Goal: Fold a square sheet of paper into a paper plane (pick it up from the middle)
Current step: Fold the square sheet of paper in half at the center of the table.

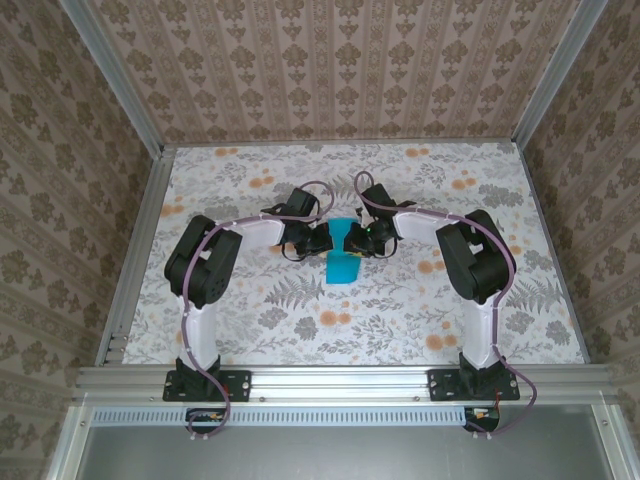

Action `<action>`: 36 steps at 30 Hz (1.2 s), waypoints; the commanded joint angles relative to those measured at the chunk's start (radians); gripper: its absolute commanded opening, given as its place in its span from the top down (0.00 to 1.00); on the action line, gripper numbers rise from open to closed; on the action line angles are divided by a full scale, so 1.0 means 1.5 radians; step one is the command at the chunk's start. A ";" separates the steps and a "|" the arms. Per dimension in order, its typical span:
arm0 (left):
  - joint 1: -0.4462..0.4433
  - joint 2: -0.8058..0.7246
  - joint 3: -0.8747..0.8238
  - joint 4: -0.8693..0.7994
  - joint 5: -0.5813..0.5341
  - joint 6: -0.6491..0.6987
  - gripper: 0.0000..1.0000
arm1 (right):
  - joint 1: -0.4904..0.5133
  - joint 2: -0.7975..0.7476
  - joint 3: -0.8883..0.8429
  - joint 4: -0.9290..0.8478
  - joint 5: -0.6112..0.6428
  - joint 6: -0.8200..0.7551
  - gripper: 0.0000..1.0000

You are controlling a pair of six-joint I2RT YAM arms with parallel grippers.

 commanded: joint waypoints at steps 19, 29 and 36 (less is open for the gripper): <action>-0.006 0.056 -0.017 -0.070 -0.042 0.018 0.96 | -0.011 -0.083 -0.145 0.053 -0.048 -0.013 0.84; -0.007 0.057 -0.017 -0.070 -0.043 0.017 0.96 | -0.010 -0.112 -0.158 0.060 -0.046 -0.015 0.87; -0.009 0.060 -0.014 -0.068 -0.044 0.014 0.96 | 0.007 -0.133 -0.187 0.071 -0.081 -0.008 0.87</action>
